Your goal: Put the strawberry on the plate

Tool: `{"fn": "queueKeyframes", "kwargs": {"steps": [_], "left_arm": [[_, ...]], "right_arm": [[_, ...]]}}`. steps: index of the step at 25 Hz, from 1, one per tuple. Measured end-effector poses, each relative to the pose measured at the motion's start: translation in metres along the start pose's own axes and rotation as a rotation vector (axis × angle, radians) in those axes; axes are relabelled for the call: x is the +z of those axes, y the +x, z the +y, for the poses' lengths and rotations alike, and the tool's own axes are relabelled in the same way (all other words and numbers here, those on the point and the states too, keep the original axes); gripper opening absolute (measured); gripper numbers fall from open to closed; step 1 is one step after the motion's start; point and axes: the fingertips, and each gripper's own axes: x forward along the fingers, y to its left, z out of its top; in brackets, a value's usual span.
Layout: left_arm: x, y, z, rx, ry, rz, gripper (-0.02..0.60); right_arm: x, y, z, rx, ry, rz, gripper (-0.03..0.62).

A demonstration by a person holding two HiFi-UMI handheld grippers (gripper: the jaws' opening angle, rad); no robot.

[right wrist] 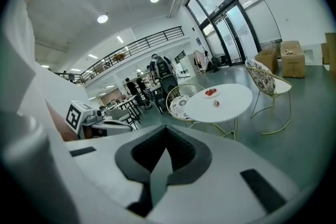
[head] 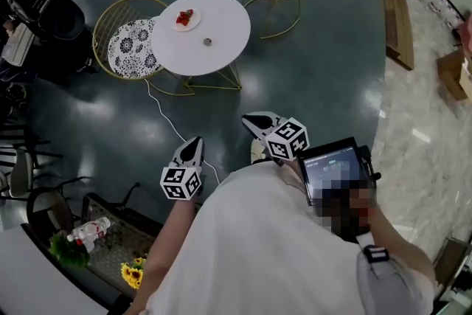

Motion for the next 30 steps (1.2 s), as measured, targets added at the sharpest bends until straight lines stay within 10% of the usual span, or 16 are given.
{"fn": "queueKeyframes", "kwargs": {"steps": [30], "left_arm": [[0.071, 0.092, -0.013, 0.063, 0.044, -0.008, 0.006]], "right_arm": [[0.047, -0.004, -0.098, 0.049, 0.011, 0.007, 0.005]]}}
